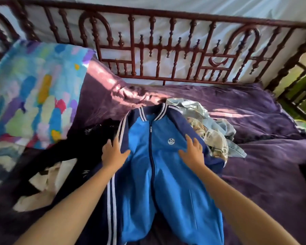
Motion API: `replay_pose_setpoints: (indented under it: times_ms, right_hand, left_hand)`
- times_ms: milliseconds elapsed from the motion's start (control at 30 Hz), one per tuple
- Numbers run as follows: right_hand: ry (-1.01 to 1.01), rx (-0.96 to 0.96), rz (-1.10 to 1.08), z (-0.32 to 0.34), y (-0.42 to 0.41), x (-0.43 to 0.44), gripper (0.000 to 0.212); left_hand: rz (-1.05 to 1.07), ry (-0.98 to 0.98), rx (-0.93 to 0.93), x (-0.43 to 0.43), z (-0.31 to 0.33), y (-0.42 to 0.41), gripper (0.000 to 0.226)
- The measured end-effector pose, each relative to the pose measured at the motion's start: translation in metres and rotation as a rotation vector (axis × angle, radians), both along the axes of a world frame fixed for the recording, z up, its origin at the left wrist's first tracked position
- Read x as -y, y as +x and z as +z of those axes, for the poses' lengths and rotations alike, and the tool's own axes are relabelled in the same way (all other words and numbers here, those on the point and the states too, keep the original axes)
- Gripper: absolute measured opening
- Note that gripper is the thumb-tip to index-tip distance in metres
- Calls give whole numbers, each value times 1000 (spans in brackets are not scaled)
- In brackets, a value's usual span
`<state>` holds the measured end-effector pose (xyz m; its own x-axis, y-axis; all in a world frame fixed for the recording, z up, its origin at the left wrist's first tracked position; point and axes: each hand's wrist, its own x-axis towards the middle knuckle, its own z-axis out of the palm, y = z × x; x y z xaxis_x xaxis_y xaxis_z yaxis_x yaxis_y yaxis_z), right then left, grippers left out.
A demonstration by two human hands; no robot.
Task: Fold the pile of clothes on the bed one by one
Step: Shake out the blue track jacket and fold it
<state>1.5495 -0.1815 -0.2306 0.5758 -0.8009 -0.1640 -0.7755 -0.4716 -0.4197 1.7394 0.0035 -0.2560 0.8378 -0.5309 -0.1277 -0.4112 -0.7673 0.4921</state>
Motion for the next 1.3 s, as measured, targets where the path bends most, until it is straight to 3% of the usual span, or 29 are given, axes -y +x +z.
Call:
replay_pose_setpoints:
  times_ms: [100, 167, 267, 400, 500, 667, 800, 900, 1033, 1133, 1200, 1233, 1300]
  right_hand:
    - [231, -239, -107, -78, -66, -40, 65]
    - [327, -320, -191, -111, -102, -66, 63]
    - [381, -392, -287, -140, -136, -96, 63]
    - [295, -414, -388, -158, -157, -124, 69]
    - [283, -336, -526, -162, -163, -130, 75]
    - [271, -210, -696, -161, -185, -112, 81]
    - [495, 17, -895, -173, -204, -87, 67]
    - [610, 93, -848, -179, -215, -81, 36]
    - [605, 127, -712, -165, -217, -81, 7]
    - [362, 30, -494, -145, -216, -75, 19]
    - [330, 170, -405, -127, -213, -73, 12]
    - [360, 275, -399, -114, -210, -74, 8]
    - [427, 456, -440, -88, -203, -76, 5]
  left_hand:
    - [62, 220, -233, -60, -82, -58, 77]
    - [65, 325, -271, -91, -110, -94, 70]
    - [-32, 363, -123, -118, -125, -130, 59]
    - [-268, 222, 194, -129, -139, -157, 58]
    - [-199, 146, 112, -133, -139, -173, 66]
    - [227, 147, -144, -140, -128, -186, 66]
    - [529, 184, -314, -133, -122, -172, 50]
    - [472, 224, -342, -130, -122, -163, 26]
    - [469, 214, -297, -131, -114, -157, 21]
    - [386, 174, -27, -138, -98, -156, 20]
    - [211, 109, 149, -142, -91, -165, 21]
    - [148, 74, 185, -143, -91, -171, 18]
    - [137, 33, 61, -142, -96, -186, 7]
